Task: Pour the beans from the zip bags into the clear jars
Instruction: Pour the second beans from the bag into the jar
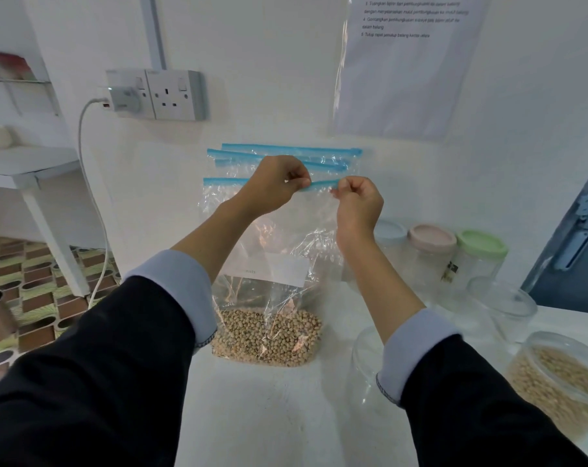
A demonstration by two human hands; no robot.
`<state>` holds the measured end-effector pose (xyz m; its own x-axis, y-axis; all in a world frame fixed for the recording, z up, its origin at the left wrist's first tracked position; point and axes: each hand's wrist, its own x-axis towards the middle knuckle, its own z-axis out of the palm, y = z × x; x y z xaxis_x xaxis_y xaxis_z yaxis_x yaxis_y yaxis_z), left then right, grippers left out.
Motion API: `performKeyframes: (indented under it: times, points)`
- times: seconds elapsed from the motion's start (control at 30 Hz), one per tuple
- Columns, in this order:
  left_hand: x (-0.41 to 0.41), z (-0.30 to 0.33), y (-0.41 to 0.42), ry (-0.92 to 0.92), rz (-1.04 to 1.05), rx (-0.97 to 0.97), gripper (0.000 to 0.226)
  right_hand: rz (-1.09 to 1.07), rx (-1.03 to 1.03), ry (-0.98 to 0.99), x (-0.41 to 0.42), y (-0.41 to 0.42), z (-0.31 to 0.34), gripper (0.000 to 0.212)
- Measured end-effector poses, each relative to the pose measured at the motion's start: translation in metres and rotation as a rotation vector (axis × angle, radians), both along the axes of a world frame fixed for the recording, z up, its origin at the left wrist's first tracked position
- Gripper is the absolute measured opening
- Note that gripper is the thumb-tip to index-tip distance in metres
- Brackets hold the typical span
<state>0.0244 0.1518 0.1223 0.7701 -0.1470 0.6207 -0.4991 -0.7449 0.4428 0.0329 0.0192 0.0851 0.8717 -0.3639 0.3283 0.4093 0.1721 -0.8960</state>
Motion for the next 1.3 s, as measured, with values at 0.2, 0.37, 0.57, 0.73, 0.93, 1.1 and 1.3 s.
performKeyframes:
  times: [0.2, 0.37, 0.57, 0.73, 0.93, 1.1, 1.3]
  points:
    - [0.003, -0.008, 0.036, 0.039, 0.097, 0.061, 0.011, -0.047, 0.058, 0.092, 0.012, -0.014, -0.001, 0.030]
    - [0.004, -0.013, 0.067, 0.083, 0.240, 0.052, 0.011, -0.075, 0.099, 0.151, 0.022, -0.017, -0.003, 0.030]
    - [-0.003, -0.025, 0.111, 0.107, 0.394, -0.019, 0.012, -0.093, 0.113, 0.191, 0.027, -0.023, -0.008, 0.030]
    - [-0.004, -0.026, 0.119, 0.079, 0.448, -0.167, 0.013, -0.011, -0.026, 0.078, 0.020, -0.014, 0.000, 0.020]
    - [-0.011, -0.025, 0.127, 0.168, 0.411, -0.283, 0.012, 0.179, -0.427, 0.039, 0.004, -0.008, 0.008, 0.014]
    - [-0.026, -0.024, 0.135, 0.161, 0.433, 0.015, 0.017, 0.281, -0.379, -0.010, -0.027, -0.010, 0.023, 0.014]
    - [-0.029, 0.010, 0.117, -0.024, 0.595, -0.053, 0.015, 0.311, -0.358, -0.207, -0.075, 0.003, 0.042, 0.019]
